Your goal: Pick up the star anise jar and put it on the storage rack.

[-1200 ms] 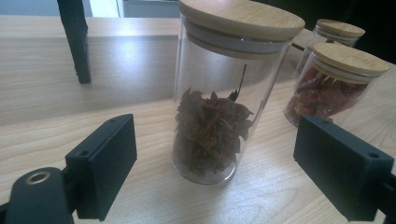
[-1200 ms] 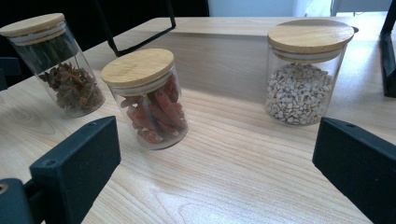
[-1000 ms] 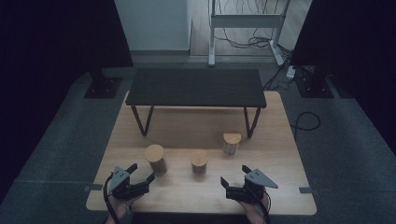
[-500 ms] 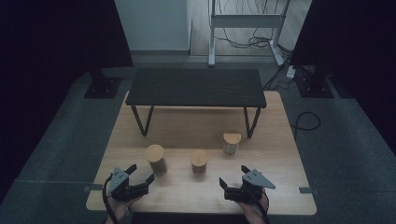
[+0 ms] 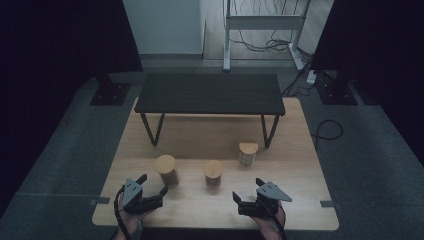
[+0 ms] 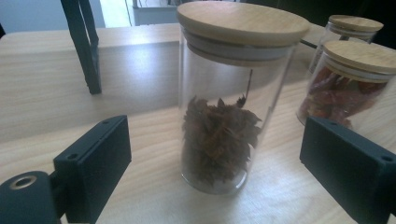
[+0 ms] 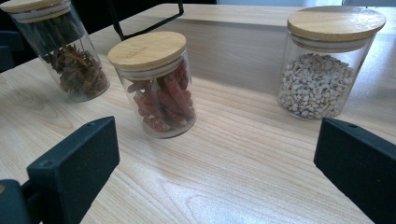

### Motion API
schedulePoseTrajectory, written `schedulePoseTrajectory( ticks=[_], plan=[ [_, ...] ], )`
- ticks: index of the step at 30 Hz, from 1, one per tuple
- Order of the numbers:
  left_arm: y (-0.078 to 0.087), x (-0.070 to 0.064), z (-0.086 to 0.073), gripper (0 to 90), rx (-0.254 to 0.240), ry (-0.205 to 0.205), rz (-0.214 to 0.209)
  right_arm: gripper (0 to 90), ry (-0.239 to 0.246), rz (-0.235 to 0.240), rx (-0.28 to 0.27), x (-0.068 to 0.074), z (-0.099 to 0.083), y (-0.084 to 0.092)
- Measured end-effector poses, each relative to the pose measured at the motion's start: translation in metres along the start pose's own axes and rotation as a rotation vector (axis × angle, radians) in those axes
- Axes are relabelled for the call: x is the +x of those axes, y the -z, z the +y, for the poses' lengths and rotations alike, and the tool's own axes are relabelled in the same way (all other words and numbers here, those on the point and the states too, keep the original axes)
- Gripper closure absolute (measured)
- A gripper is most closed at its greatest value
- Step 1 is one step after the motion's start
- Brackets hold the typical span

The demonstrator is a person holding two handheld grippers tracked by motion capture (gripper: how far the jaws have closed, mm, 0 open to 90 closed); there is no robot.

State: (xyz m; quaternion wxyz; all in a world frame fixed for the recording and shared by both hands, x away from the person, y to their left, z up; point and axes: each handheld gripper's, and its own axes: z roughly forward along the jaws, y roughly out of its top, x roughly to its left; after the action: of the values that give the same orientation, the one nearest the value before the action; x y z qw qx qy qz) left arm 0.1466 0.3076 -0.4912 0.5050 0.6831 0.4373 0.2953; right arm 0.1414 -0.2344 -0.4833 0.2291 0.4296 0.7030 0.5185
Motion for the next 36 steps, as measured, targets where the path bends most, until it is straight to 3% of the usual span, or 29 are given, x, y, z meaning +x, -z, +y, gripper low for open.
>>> schedulePoseTrajectory(
  ticks=[10, 17, 20, 36],
  plan=[
    [-0.006, 0.002, 0.003, 5.4, 0.002, -0.015, -0.015, 0.0, -0.001, 0.001, 0.003, 0.001, 0.000, 0.000],
    [-0.008, -0.001, 0.001, 4.7, 0.004, -0.021, 0.005, 0.0, 0.000, 0.002, 0.009, 0.002, 0.000, -0.001],
    [-0.014, -0.003, 0.004, 3.8, 0.003, -0.053, 0.018, 0.0, 0.002, 0.003, 0.010, 0.002, 0.000, -0.002],
    [-0.034, -0.005, 0.007, 3.3, 0.019, -0.093, 0.000, 0.0, 0.000, 0.011, 0.024, 0.005, 0.001, -0.004]
  ],
)
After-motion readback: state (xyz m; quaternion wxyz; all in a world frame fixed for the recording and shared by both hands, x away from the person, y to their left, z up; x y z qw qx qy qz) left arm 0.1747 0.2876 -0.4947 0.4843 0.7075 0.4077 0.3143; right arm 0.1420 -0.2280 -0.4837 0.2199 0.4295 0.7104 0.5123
